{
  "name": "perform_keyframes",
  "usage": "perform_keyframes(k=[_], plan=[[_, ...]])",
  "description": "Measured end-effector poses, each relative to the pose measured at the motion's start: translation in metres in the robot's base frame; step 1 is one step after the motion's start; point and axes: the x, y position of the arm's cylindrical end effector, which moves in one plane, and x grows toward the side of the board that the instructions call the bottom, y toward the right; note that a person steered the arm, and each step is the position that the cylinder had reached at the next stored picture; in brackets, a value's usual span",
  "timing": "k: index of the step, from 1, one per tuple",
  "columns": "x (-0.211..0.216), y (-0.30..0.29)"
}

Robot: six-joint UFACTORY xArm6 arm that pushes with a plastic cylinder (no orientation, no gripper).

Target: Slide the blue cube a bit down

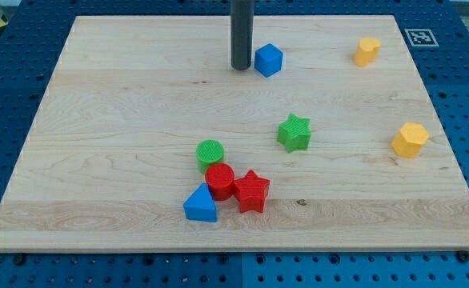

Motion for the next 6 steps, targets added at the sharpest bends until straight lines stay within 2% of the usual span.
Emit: perform_keyframes(k=[2, 4, 6], plan=[[-0.048, 0.034], [-0.047, 0.048], [0.020, 0.026]])
